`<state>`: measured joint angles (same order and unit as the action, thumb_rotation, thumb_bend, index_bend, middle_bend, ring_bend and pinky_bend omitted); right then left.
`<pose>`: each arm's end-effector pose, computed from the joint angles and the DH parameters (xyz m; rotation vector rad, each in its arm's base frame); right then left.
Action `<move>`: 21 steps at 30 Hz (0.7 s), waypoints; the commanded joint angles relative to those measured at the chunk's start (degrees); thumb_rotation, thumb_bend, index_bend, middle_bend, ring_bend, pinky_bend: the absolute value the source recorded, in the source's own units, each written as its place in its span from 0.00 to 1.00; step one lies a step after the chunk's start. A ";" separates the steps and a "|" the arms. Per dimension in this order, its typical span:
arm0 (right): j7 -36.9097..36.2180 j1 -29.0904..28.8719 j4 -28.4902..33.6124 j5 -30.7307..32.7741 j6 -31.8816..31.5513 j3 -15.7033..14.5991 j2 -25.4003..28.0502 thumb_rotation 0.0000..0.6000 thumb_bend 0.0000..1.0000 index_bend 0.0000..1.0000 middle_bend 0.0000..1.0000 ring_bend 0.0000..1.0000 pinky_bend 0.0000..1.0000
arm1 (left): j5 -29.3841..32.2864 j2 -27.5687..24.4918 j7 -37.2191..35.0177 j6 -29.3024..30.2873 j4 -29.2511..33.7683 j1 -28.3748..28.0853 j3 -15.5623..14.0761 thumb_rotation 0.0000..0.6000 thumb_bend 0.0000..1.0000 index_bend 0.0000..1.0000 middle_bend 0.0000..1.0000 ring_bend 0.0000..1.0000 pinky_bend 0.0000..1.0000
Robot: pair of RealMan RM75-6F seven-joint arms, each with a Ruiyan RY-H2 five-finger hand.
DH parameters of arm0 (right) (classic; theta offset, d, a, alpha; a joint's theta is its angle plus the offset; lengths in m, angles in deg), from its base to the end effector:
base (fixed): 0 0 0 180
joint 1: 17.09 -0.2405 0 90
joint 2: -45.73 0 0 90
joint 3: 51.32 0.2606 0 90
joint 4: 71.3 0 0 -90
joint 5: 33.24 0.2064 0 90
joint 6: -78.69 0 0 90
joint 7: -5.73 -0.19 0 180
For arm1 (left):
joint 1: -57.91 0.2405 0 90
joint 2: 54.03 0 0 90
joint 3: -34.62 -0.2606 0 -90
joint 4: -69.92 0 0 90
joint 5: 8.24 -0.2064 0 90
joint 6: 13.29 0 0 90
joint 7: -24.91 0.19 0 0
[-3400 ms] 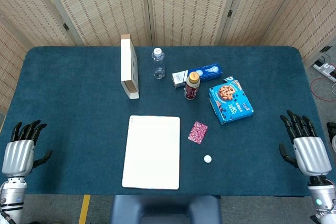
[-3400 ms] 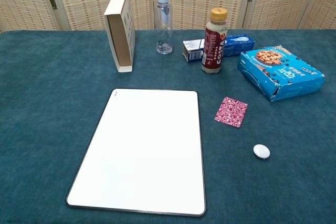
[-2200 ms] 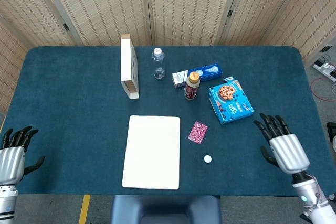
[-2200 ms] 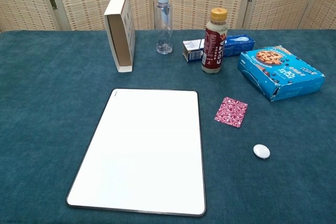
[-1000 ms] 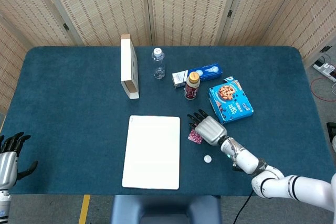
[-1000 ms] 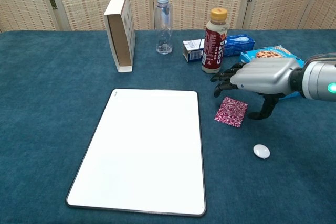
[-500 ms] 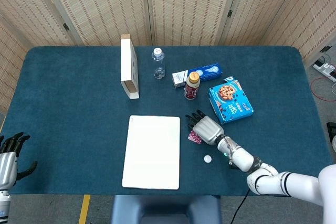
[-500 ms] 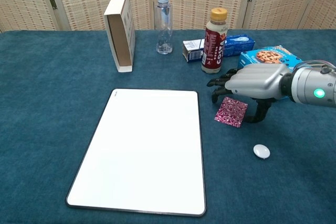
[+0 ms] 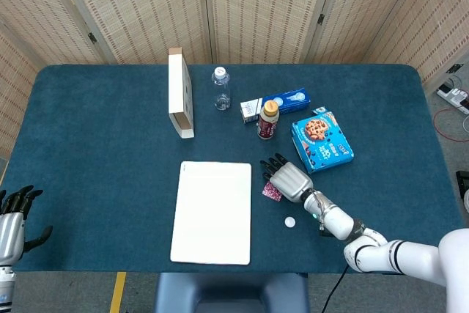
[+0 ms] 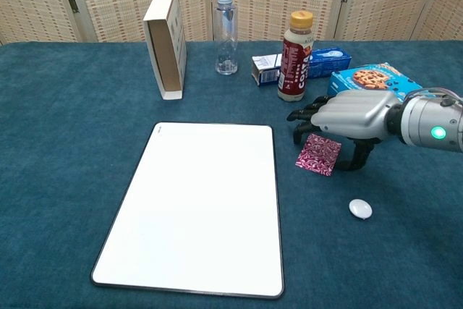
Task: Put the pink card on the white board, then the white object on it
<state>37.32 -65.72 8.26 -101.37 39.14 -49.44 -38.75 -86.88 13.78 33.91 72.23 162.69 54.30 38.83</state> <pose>-0.1714 -0.3812 -0.0575 2.2713 -0.5349 0.4721 -0.3313 0.2229 0.1559 -1.2824 -0.8939 -0.7746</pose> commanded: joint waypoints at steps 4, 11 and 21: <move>-0.72 0.06 -0.99 -0.07 -0.84 -0.19 -0.62 1.00 0.36 0.31 0.08 0.00 0.00 | 0.18 -0.02 -0.03 -0.17 -0.16 0.03 0.02 1.00 0.29 0.23 0.18 0.17 0.00; -1.26 0.21 -1.39 -0.52 -1.78 -0.51 -0.94 1.00 0.37 0.36 0.11 0.00 0.00 | -0.02 0.12 0.18 -0.41 -0.07 -0.17 0.04 1.00 0.29 0.23 0.18 0.17 0.00; -2.01 0.60 -1.56 -1.17 -2.87 -0.77 -0.89 1.00 0.37 0.38 0.13 0.01 0.00 | -0.17 0.25 0.26 -0.33 0.06 -0.13 0.01 1.00 0.29 0.23 0.18 0.17 0.00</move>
<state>35.35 -65.16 6.67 -102.51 36.32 -50.19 -39.65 -87.06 14.03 34.17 71.90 162.75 54.17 38.84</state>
